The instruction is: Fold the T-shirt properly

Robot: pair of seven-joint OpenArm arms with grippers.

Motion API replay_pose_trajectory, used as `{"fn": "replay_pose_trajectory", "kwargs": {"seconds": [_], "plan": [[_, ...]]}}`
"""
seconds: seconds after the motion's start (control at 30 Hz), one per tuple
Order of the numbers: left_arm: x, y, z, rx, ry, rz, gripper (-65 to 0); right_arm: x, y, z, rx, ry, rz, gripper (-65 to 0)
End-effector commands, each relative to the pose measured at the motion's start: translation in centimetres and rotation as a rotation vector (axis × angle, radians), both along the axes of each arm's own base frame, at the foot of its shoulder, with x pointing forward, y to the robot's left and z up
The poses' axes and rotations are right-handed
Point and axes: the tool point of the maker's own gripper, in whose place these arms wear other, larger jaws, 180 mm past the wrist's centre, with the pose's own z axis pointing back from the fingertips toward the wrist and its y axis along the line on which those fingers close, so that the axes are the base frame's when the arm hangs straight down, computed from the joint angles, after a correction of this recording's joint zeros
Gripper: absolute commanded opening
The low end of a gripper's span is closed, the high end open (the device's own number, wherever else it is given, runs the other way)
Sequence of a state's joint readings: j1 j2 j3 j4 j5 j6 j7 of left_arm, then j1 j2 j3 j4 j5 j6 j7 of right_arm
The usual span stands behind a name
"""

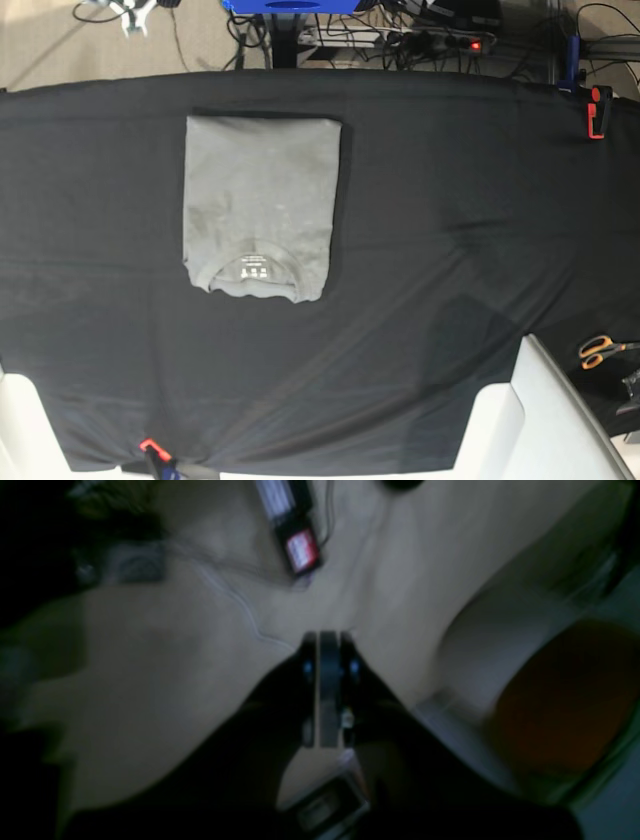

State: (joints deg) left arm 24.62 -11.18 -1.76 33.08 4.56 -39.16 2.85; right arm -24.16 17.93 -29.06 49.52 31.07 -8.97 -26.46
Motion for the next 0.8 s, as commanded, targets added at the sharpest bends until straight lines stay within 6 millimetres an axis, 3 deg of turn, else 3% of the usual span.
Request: {"fn": "replay_pose_trajectory", "kwargs": {"seconds": [0.0, 0.1, 0.17, 0.23, 0.33, 0.43, 0.63, 0.77], "plan": [[0.1, 0.3, -0.5, -0.017, 0.002, 0.061, -65.0, -0.8, 0.0, -1.0, -0.010, 0.016, 0.034, -64.8], [2.3, 2.6, -2.5, 0.107, -0.076, 0.156, -65.0, -2.0, -2.3, -3.4, -0.099, -0.038, 0.156, -64.4], [6.2, 3.2, -3.0, 0.165, -0.224, 0.112, -65.0, -1.0, -2.8, -3.9, -0.120, -0.155, 0.253, -64.2], [7.8, 2.9, -3.5, 0.213, -0.295, 0.027, -65.0, 1.0, -1.9, -3.9, -0.102, -0.315, 0.294, -64.2], [7.3, 2.0, -4.1, 0.229, -0.267, -0.147, -65.0, 3.3, -1.1, -3.5, -0.090, -0.462, 0.262, -64.2], [6.5, 1.7, -4.5, 0.229, -0.218, -0.252, -65.0, 3.0, -1.4, -3.5, -0.113, -0.453, 0.210, -64.2], [6.5, 2.0, -4.5, 0.235, -0.211, -0.278, -65.0, 1.9, -2.5, -3.6, -0.151, -0.376, 0.151, -64.2], [7.6, 1.9, -4.5, 0.234, -0.240, -0.279, -65.0, 2.4, -2.5, -3.7, -0.151, -0.383, 0.153, -64.2]]}}
